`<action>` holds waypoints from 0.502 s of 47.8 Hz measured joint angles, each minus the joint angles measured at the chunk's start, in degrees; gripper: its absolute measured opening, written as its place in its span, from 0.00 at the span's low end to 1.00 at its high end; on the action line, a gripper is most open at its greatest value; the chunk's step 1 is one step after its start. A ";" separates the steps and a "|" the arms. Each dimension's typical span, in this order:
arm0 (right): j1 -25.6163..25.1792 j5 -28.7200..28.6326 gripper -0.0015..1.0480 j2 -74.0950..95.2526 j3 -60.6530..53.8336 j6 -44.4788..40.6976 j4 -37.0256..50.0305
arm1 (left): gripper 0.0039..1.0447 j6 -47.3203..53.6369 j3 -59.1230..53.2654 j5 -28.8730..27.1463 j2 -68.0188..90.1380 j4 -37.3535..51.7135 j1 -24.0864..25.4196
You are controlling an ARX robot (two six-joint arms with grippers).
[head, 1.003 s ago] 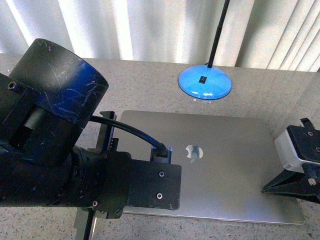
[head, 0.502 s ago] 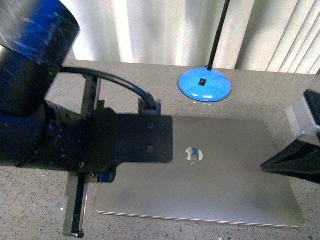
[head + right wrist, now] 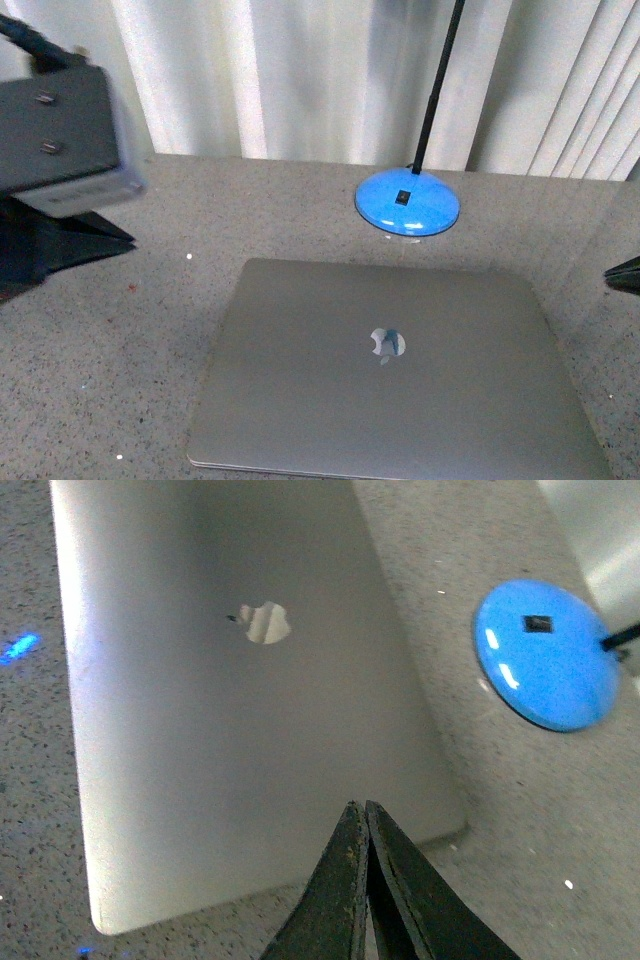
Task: Close laptop
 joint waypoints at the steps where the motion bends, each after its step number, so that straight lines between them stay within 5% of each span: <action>1: -1.29 -0.66 0.03 -0.79 -0.02 0.31 0.00 | 0.03 -0.31 -0.17 0.52 -0.57 -0.11 1.44; 12: -6.86 -3.13 0.03 -6.64 -0.96 2.69 0.26 | 0.03 -4.81 -2.23 5.03 -5.57 0.42 10.80; 14: -5.66 3.87 0.03 -7.89 -4.72 9.31 10.23 | 0.03 -5.53 -2.38 5.40 -6.25 0.76 10.62; 17: -2.38 22.69 0.03 -10.95 -15.12 25.51 31.56 | 0.08 -6.91 -2.47 4.76 -6.97 1.84 9.99; 19: -0.44 31.58 0.03 -13.14 -22.27 38.93 46.05 | 0.08 -12.24 -4.85 -1.51 -6.80 9.84 8.72; 24: 1.29 38.40 0.03 -17.99 -28.20 57.16 64.87 | 0.03 -31.67 -14.16 -14.45 -6.86 34.21 7.65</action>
